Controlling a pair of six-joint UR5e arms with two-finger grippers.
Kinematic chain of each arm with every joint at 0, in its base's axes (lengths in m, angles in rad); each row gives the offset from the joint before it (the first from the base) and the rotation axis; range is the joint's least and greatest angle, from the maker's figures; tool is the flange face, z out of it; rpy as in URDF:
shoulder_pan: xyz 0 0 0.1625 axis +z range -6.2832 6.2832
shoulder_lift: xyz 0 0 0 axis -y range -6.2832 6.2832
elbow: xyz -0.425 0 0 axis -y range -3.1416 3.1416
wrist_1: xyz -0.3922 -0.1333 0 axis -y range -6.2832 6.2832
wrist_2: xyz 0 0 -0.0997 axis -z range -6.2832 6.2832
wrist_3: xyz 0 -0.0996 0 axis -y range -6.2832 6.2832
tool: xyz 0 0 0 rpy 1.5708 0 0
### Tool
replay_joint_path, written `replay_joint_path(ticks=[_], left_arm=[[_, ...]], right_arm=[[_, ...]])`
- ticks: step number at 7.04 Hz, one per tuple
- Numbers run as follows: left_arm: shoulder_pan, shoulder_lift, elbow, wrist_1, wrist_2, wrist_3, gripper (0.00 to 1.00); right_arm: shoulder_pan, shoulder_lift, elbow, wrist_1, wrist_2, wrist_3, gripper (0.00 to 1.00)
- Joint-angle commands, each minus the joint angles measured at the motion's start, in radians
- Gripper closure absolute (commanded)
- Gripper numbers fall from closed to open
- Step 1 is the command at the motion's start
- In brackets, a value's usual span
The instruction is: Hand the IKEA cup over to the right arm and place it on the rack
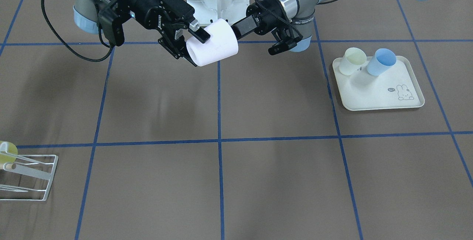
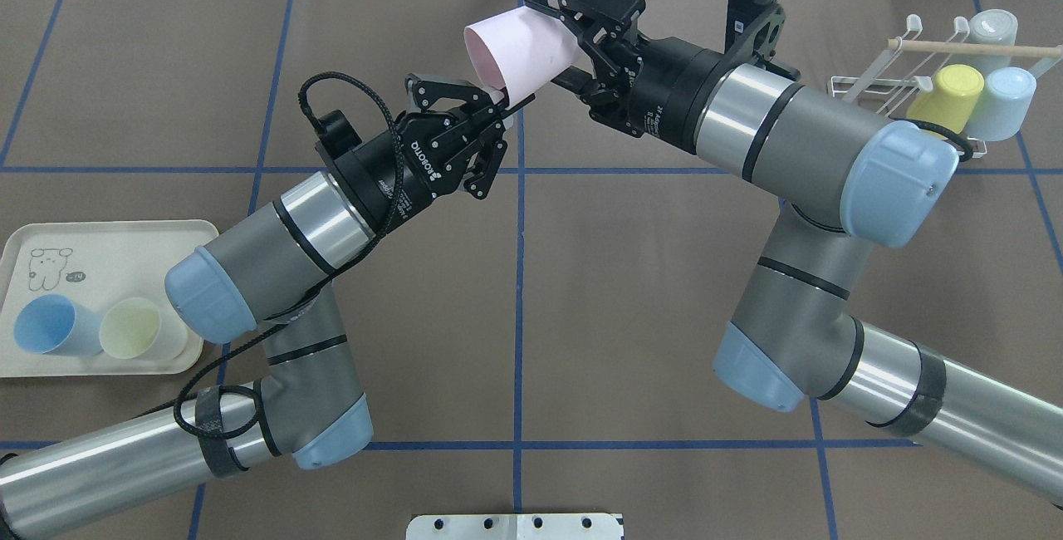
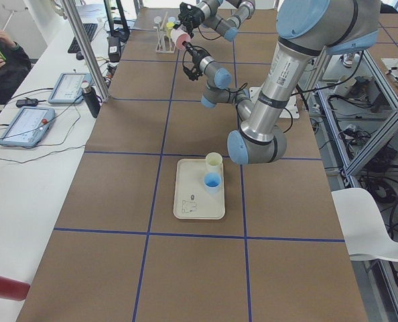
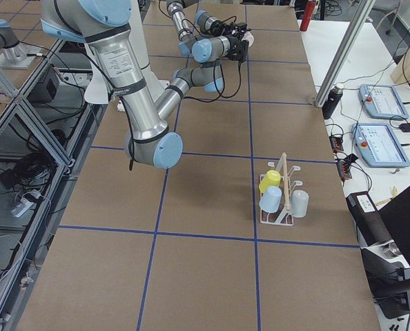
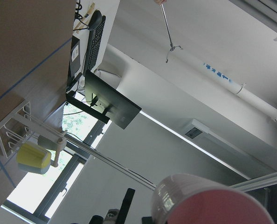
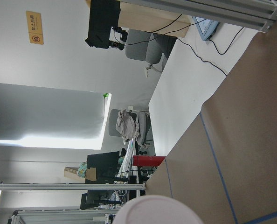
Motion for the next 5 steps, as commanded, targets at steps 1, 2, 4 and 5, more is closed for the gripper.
replay_joint_path(ticks=[1,2,4,5], left_arm=[[0.012,-0.004,0.0,0.002,0.01,0.0,1.0],[0.012,-0.006,0.0,0.0,0.01,0.0,1.0],[0.014,-0.006,0.0,0.002,0.01,0.0,1.0],[0.014,-0.007,0.0,0.0,0.01,0.0,1.0]], right_arm=[[0.0,0.0,0.001,0.0,0.0,0.002,0.01],[0.0,0.0,0.001,0.0,0.0,0.002,0.02],[-0.002,0.0,0.001,0.0,0.0,0.002,0.03],[0.0,0.0,0.001,0.0,0.0,0.002,0.03]])
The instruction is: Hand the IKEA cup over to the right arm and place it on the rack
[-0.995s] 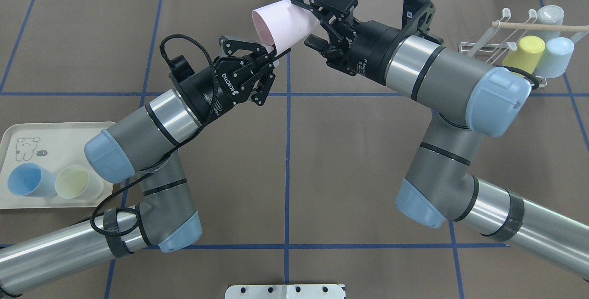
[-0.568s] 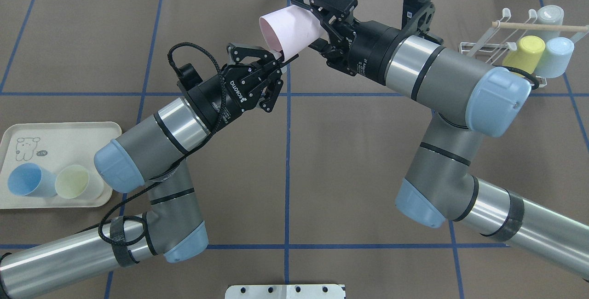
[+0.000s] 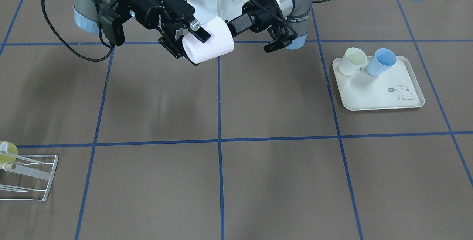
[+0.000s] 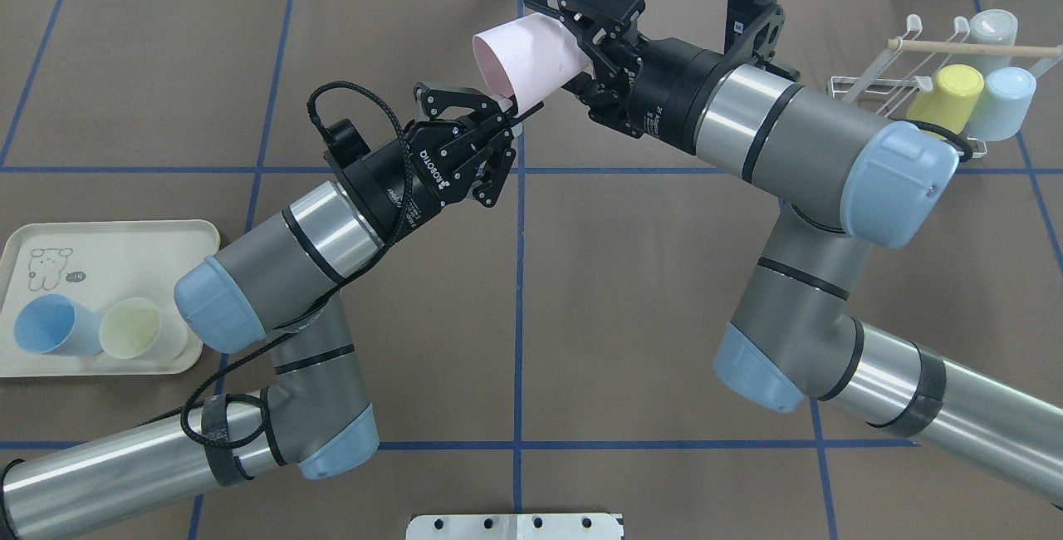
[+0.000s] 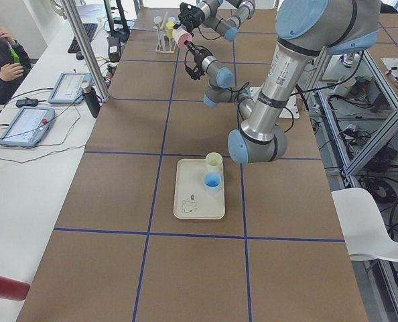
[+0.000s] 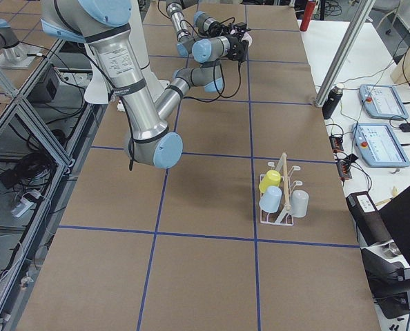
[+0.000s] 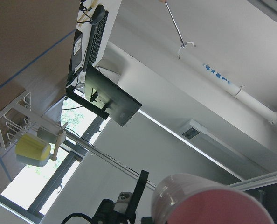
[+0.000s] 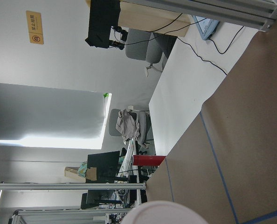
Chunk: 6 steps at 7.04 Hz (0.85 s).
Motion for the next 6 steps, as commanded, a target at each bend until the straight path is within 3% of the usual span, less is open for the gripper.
replay_joint_path(ticks=[1,2,3,4,5,6], left_arm=[[0.002,-0.001,0.0,-0.001,0.0,0.0,1.0],[0.002,-0.001,-0.002,-0.001,0.0,0.0,1.0],[0.002,-0.001,-0.005,-0.004,-0.001,-0.002,0.95],[0.002,0.002,-0.006,-0.004,0.006,0.0,0.07],[0.001,0.007,-0.009,-0.005,0.012,0.005,0.0],[0.001,0.008,-0.009,-0.007,0.012,0.029,0.0]], right_arm=[[0.001,0.0,0.0,0.0,0.0,0.0,0.09],[0.001,0.0,0.0,0.0,0.0,0.002,0.51],[-0.001,0.0,0.0,0.0,0.0,0.0,1.0],[-0.001,-0.006,0.0,0.0,0.002,-0.001,1.0],[0.001,-0.006,-0.001,-0.002,0.002,-0.003,1.0],[0.002,-0.005,-0.001,0.0,0.002,-0.002,1.0]])
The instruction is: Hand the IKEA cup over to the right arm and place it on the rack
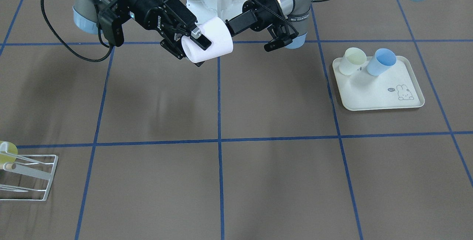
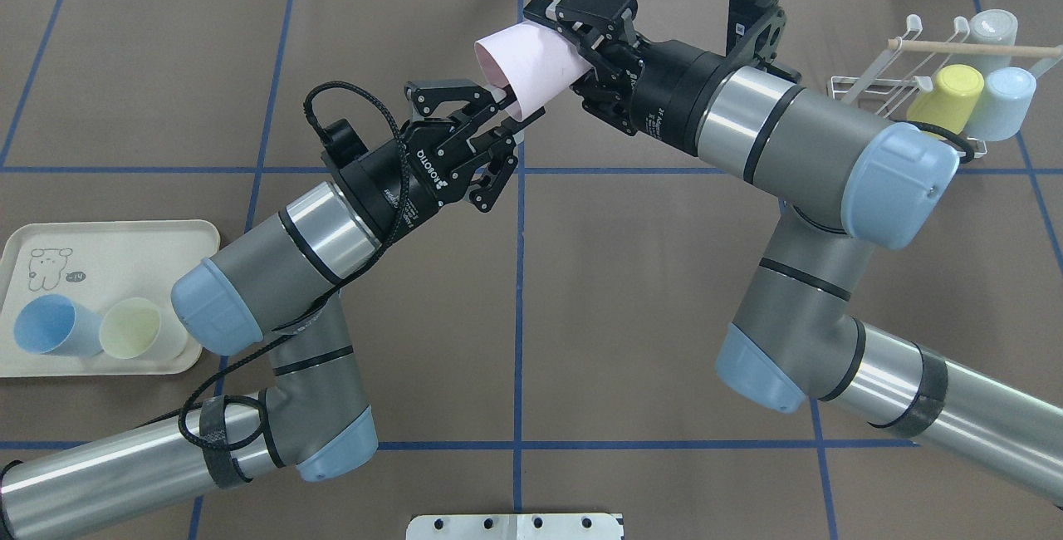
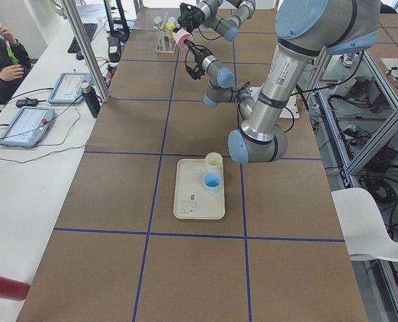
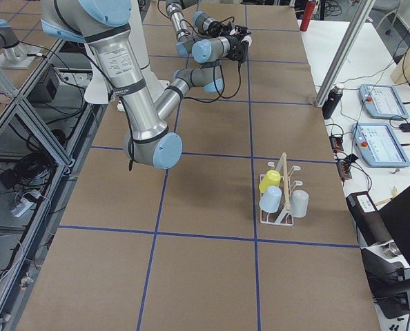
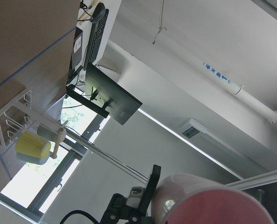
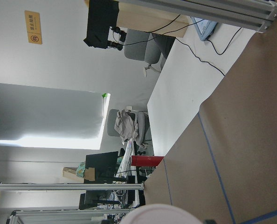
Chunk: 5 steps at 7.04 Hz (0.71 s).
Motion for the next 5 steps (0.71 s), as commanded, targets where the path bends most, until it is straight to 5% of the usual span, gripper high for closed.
replay_joint_path(ticks=[1,5], left_arm=[[-0.001,0.009,-0.001,-0.02,0.001,0.077,0.0],[-0.007,0.052,-0.004,-0.063,-0.005,0.14,0.0]], right_arm=[[0.005,0.001,0.001,0.001,0.0,0.0,1.0],[0.113,-0.007,-0.043,-0.007,0.006,-0.032,1.0]])
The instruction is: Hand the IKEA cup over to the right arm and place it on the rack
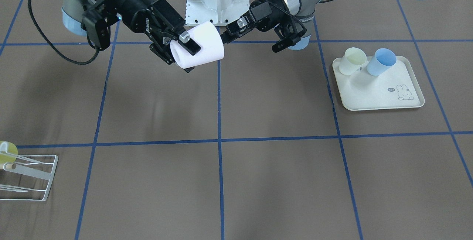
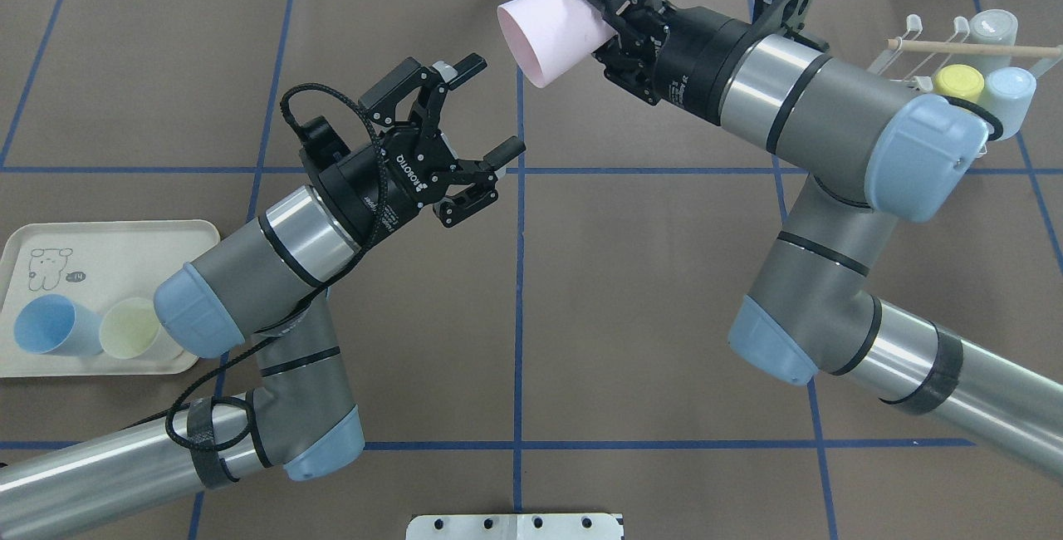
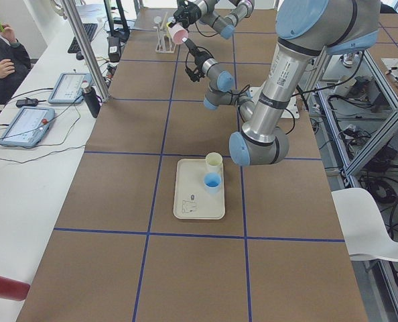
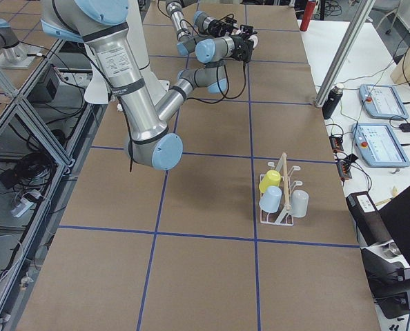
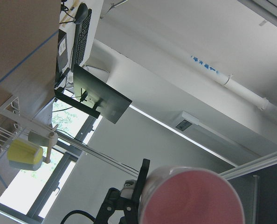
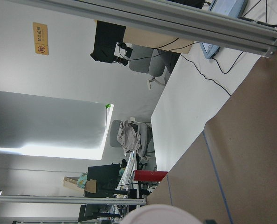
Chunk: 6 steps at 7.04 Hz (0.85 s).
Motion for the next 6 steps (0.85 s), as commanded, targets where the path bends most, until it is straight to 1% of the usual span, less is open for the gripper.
replay_joint_path(ticks=[1,2,3,4,5,6], left_arm=[[-0.002,0.019,-0.001,-0.007,-0.013,0.116,0.0],[0.0,0.038,-0.001,-0.002,-0.022,0.216,0.0],[-0.003,0.04,-0.001,0.016,-0.059,0.296,0.0],[-0.003,0.042,0.0,0.019,-0.058,0.322,0.0],[-0.006,0.057,-0.001,0.021,-0.059,0.324,0.0],[-0.006,0.071,-0.001,0.021,-0.061,0.33,0.0]], right_arm=[[0.092,-0.002,-0.079,-0.005,0.006,-0.093,1.0],[0.142,-0.019,-0.128,-0.007,0.012,-0.155,1.0],[0.205,-0.051,-0.185,-0.008,0.047,-0.266,1.0],[0.265,-0.059,-0.242,-0.01,0.062,-0.361,1.0],[0.329,-0.078,-0.28,-0.055,0.106,-0.49,1.0],[0.397,-0.098,-0.282,-0.139,0.141,-0.725,1.0]])
